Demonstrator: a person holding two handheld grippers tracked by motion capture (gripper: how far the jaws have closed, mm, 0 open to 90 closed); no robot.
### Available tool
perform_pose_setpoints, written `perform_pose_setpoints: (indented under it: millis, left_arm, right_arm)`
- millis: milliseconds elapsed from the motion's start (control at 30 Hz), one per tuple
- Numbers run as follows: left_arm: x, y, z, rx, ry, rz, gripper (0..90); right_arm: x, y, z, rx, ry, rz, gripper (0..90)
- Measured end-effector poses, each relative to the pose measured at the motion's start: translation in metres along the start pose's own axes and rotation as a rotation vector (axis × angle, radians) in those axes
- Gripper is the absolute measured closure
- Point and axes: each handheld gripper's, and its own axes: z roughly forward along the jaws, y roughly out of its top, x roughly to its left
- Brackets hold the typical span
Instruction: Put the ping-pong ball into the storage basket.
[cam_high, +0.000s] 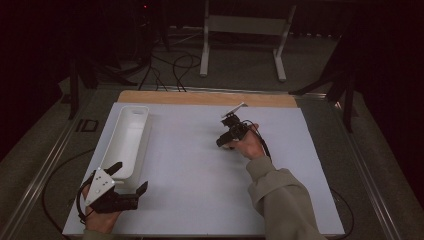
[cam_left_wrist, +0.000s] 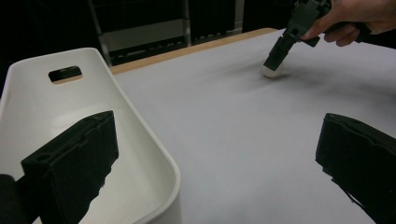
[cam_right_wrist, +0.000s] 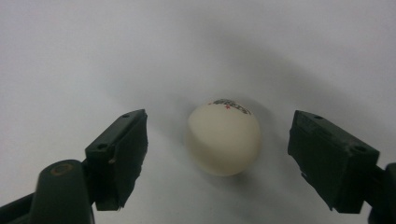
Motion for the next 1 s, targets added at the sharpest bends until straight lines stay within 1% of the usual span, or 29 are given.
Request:
perform_pose_setpoints:
  millis: [133,333,367,467,500,700,767,900,933,967,1000]
  left_arm:
    - [0.000,0.000,0.000,-0.001,0.000,0.001,0.0]
    - [0.000,0.000,0.000,0.000,0.000,0.001,0.0]
    - [0.000,0.000,0.000,0.000,0.000,0.002,0.0]
    - [0.000,0.000,0.000,-0.001,0.000,0.002,0.0]
    - [0.000,0.000,0.000,-0.001,0.000,0.003,0.0]
    - [0.000,0.000,0.000,-0.002,0.000,0.002,0.0]
    - [0.000,0.000,0.000,-0.004,0.000,0.001,0.0]
    - [0.000,0.000,-0.001,-0.004,0.000,0.001,0.0]
    - [0.000,0.000,-0.001,-0.004,0.000,0.001,0.0]
    - [0.000,0.001,-0.001,-0.004,0.000,0.002,0.0]
    - [0.000,0.001,-0.001,-0.004,0.000,0.002,0.0]
  right_arm:
    - [0.001,0.001,0.001,-0.004,-0.005,0.003,24.6]
    - [0.001,0.001,0.003,0.006,-0.014,0.000,28.4]
    - [0.002,0.001,0.003,0.007,-0.025,0.003,31.5]
    - [0.002,0.001,0.004,0.006,-0.034,0.006,33.9]
    - [0.002,0.001,0.005,0.015,-0.045,0.010,35.9]
    - [0.003,0.001,0.008,0.023,-0.049,0.009,39.1]
    - [0.003,0.001,0.009,0.028,-0.064,0.021,42.6]
    - [0.004,0.000,0.010,0.028,-0.064,0.023,43.6]
    - [0.004,0.000,0.010,0.034,-0.072,0.021,45.2]
    - [0.004,0.000,0.011,0.042,-0.078,0.023,50.0]
    - [0.004,0.000,0.011,0.042,-0.078,0.023,50.0]
